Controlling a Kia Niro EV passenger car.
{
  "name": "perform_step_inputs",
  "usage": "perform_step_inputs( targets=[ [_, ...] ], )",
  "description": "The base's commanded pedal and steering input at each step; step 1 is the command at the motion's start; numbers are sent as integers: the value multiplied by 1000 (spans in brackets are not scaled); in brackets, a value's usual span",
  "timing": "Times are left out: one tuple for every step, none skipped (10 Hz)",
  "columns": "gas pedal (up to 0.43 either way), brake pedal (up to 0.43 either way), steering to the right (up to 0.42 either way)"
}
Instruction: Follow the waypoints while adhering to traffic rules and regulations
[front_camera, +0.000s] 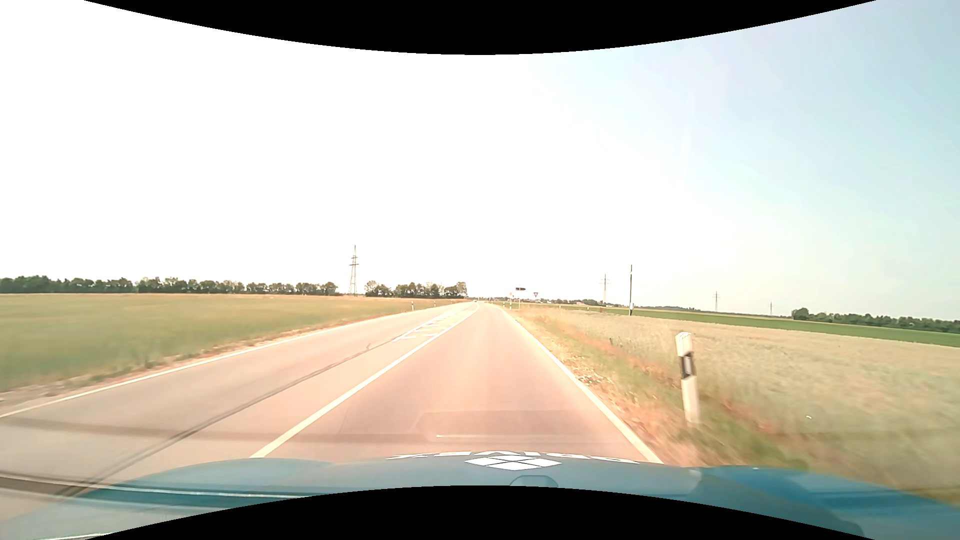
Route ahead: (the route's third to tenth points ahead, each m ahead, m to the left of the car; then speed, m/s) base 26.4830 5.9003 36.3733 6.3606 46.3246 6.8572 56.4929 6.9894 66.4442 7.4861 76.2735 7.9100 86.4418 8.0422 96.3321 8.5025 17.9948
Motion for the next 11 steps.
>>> perform_step_inputs(
  targets=[
    [169, 0, -1],
    [169, 0, -1],
    [169, 0, -2],
    [169, 0, -1],
    [169, 0, -2],
    [169, 0, -2],
    [169, 0, -1],
    [169, 0, -2],
    [169, 0, -2],
    [169, 0, -1],
    [169, 0, -2]
  ],
)
